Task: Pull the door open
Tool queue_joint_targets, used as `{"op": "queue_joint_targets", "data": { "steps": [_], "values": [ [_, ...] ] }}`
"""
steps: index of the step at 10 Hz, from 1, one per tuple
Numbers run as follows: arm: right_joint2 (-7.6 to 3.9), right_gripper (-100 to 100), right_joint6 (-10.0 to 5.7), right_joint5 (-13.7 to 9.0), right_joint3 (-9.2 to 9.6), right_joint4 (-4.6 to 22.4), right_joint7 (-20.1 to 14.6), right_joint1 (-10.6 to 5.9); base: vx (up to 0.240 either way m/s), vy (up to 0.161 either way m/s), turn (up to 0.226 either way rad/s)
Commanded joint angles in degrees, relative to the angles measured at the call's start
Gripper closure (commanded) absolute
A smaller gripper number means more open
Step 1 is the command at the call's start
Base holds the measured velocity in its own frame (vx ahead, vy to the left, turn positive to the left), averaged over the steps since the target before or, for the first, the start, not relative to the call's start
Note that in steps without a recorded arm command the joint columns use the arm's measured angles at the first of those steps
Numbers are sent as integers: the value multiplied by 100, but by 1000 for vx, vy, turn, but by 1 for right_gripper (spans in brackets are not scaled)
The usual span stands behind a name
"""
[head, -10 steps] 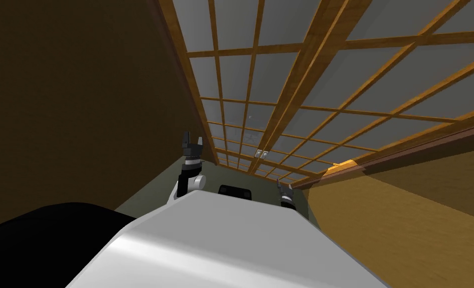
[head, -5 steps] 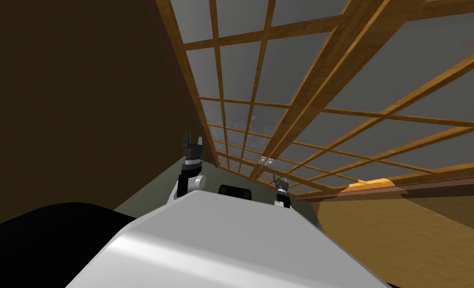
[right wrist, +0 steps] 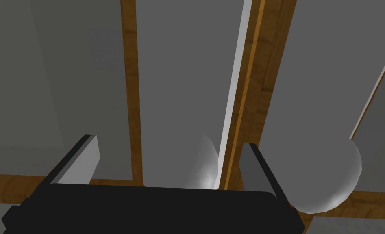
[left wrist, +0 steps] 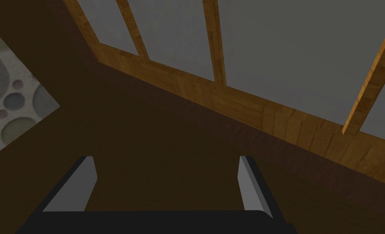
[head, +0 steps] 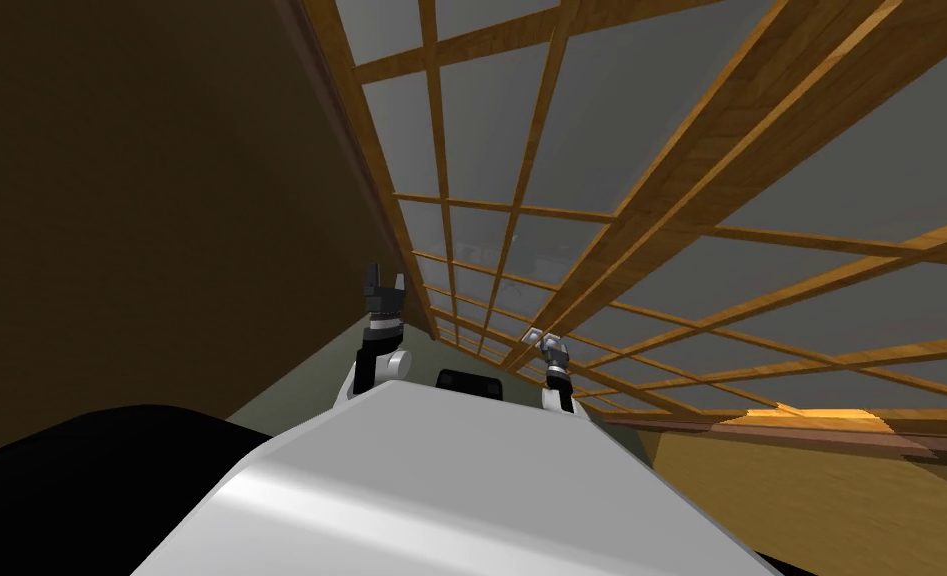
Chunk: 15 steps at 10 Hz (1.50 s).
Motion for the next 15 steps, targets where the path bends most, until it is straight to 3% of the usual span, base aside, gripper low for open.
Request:
{"op": "queue_joint_targets", "data": {
  "steps": [1,6,7,12,13,15],
  "values": [
    [-5,100,-12,-2,-7,21,4,8,-22,5,-24],
    [-5,100,-12,-2,-7,21,4,8,-15,4,8],
    [-29,100,5,-36,-26,77,-103,134,-120,-13,-14],
    [-68,100,15,-71,-61,115,-186,234,-106,15,-34],
    [-120,100,29,-125,-103,164,-323,364,-134,-30,-83],
    [-145,100,35,-161,-118,186,-436,425,-160,-14,-8]
  ]
}}
